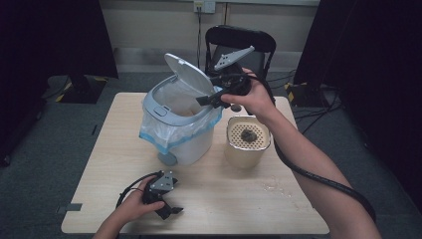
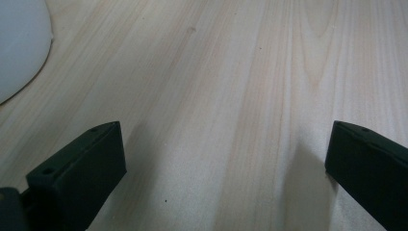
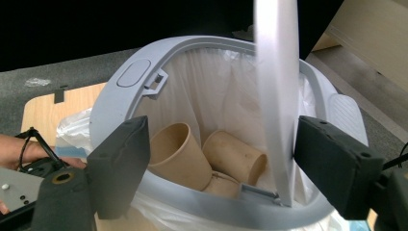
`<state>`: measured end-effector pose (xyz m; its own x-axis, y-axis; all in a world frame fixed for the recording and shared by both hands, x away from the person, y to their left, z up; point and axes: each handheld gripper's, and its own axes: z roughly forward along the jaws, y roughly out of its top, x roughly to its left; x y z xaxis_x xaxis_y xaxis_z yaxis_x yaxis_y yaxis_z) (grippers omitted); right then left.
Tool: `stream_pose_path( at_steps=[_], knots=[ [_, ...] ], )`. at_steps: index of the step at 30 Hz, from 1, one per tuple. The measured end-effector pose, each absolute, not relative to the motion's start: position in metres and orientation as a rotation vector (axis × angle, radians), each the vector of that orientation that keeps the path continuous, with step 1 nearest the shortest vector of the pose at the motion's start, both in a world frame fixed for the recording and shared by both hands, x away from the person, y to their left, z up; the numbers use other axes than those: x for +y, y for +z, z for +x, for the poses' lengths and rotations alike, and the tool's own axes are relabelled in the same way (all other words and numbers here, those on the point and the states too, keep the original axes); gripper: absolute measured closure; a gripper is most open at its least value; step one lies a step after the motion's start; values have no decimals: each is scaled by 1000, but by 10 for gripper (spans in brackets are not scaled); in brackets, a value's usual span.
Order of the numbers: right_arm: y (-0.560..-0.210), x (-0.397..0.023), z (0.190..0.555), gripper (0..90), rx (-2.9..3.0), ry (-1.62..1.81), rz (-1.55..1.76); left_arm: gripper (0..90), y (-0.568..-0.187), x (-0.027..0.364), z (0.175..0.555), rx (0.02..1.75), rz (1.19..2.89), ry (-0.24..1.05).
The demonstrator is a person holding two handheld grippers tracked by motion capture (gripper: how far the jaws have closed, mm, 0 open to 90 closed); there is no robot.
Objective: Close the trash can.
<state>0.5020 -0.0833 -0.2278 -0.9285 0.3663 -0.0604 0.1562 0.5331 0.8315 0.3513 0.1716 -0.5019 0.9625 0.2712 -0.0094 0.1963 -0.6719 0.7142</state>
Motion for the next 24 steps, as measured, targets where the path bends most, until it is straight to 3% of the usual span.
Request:
stream_pose_path(
  at_steps=[20, 22, 24],
  knots=[
    [-235, -58, 496, 230, 2618, 1393, 383, 0, -502, 172, 351, 326, 2326, 125],
    [-237, -56, 495, 288, 2623, 1382, 385, 0, -502, 172, 351, 326, 2326, 125],
    [-239, -56, 495, 288, 2633, 1396, 387, 0, -502, 172, 351, 327, 2326, 125]
  ],
)
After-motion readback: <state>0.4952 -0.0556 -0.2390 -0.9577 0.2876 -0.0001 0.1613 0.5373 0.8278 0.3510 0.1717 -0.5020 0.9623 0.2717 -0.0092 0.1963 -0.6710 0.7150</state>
